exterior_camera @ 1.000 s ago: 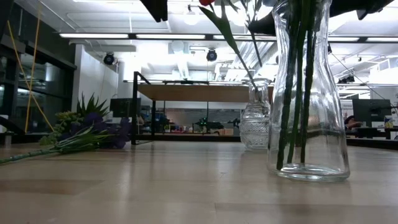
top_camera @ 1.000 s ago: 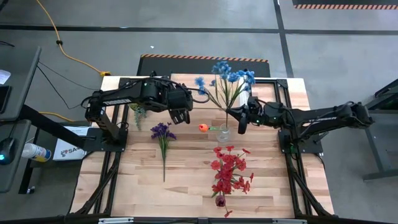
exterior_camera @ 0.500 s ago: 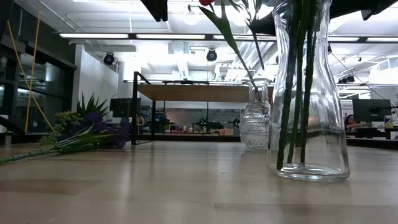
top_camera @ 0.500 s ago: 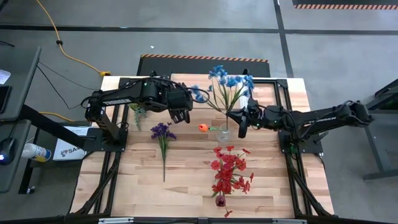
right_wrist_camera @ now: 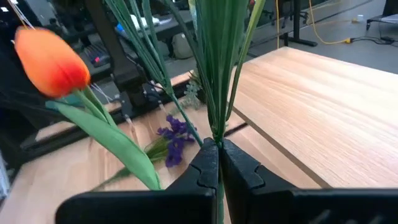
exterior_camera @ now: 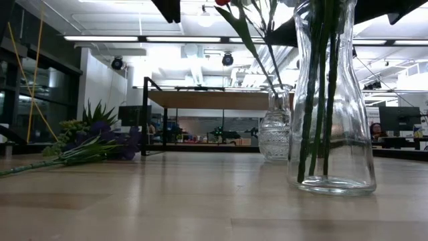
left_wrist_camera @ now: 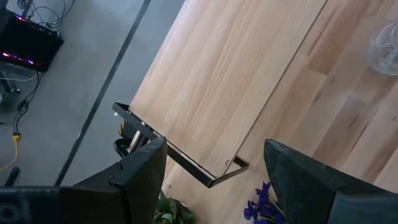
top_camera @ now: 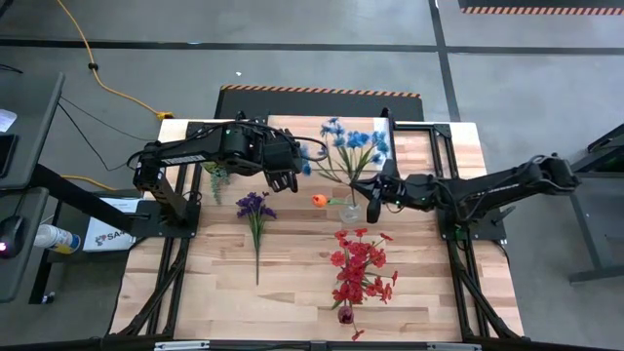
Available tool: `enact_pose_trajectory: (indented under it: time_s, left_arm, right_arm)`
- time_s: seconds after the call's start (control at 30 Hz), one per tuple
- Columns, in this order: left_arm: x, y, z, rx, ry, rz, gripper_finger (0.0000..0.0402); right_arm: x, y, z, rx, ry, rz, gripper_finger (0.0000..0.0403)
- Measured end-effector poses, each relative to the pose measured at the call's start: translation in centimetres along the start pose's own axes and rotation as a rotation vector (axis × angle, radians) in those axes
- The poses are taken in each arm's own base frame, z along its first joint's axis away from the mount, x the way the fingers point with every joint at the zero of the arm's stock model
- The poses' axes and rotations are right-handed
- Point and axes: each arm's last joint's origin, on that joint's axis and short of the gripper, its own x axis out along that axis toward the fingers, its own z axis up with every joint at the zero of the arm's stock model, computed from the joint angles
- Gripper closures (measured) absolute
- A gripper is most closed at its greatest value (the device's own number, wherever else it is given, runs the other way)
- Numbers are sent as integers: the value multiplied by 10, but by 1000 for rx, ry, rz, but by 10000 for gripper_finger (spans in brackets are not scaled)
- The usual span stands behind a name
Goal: Pick and place flowers into a vace then onto a shelf
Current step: Put the blue flowers into the top transparent vase
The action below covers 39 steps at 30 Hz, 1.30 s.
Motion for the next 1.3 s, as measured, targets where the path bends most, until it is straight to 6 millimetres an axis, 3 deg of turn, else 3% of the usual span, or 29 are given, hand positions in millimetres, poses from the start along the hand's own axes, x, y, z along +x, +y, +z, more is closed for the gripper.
enact_pose_trajectory:
  time_s: [0.43,0.67,0.9,1.3]
  left_arm:
    - [0,0,0,-1,0,0,101]
    - [0,0,0,0,0,0,101]
    - [0,0,0,0,-1,1,101]
    - [0,0,0,0,-1,1,101]
  right_arm:
    - [10,-1,-11,-27,38,-48,403]
    - [9,-3,-15,-34,53,-73,403]
    - [5,-13,-35,47,-3,-62,403]
    - [4,-15,-41,34,25,-63,403]
